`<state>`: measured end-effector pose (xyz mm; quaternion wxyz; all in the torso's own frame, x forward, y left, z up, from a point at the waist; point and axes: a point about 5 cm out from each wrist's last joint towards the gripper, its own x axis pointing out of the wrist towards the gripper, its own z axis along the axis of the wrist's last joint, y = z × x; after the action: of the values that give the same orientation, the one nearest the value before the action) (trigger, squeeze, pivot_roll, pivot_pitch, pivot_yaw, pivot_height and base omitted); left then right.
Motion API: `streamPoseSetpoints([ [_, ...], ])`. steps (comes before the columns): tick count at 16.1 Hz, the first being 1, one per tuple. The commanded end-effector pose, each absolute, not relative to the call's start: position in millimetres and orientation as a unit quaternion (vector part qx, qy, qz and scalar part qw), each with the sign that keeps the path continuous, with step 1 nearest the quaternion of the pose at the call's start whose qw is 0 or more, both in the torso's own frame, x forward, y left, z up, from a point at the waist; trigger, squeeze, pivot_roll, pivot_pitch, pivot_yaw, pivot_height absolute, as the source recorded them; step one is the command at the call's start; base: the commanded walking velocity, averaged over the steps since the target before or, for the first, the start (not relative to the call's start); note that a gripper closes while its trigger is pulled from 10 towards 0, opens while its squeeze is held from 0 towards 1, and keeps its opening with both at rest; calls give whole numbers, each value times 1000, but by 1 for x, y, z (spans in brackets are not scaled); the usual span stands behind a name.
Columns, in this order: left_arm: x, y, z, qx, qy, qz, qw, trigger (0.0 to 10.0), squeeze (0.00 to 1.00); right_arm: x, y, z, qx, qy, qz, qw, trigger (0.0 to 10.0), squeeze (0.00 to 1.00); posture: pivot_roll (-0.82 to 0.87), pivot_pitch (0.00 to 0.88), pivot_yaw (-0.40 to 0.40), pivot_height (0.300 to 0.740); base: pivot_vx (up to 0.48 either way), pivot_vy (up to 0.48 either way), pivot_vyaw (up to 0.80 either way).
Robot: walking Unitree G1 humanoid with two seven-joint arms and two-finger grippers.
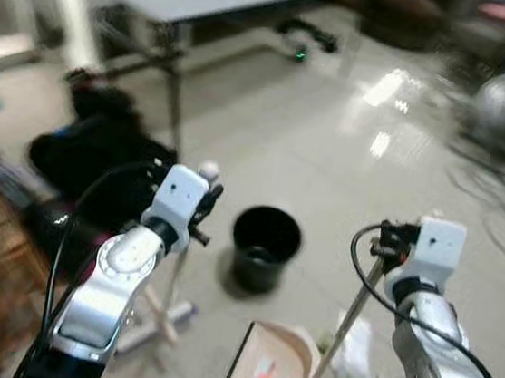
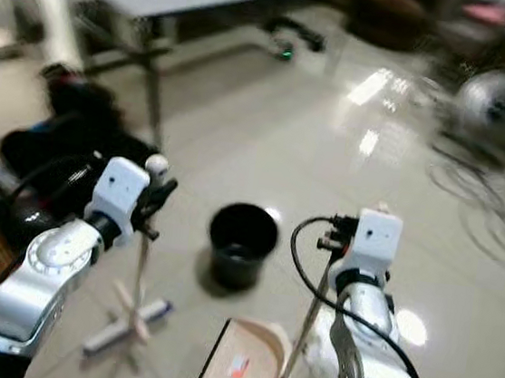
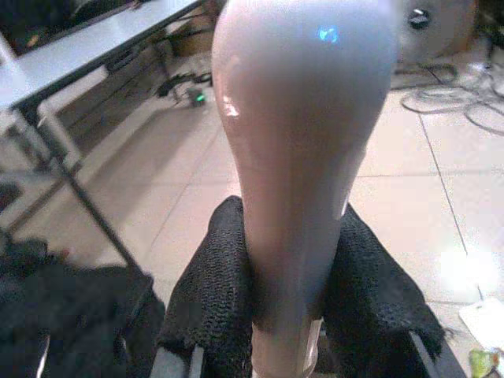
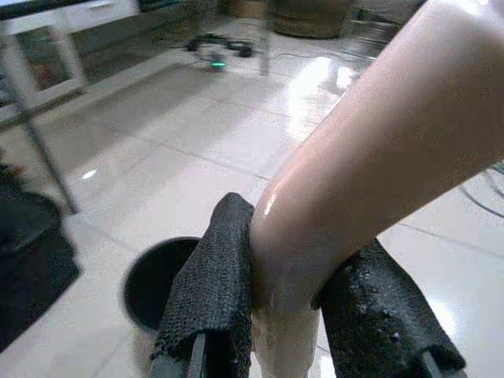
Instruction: Sweep floor
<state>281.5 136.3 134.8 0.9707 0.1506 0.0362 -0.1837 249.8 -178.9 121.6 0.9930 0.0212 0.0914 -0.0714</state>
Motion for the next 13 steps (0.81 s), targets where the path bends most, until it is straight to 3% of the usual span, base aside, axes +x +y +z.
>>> streamPoseSetpoints([
  [1,281,132,140,159,14,-189,969,10000,0,247,-187,125,9,84,-92,992,10000,0,4,30,-29,740,0,0,-800],
  [5,275,128,141,123,10,-208,970,10000,0,244,-195,127,-28,75,-112,990,10000,0,4,35,-32,740,0,0,-800],
  [13,269,133,143,135,-34,-188,972,10000,0,247,-199,136,-40,42,-134,989,10000,0,2,23,-42,740,0,0,-800],
])
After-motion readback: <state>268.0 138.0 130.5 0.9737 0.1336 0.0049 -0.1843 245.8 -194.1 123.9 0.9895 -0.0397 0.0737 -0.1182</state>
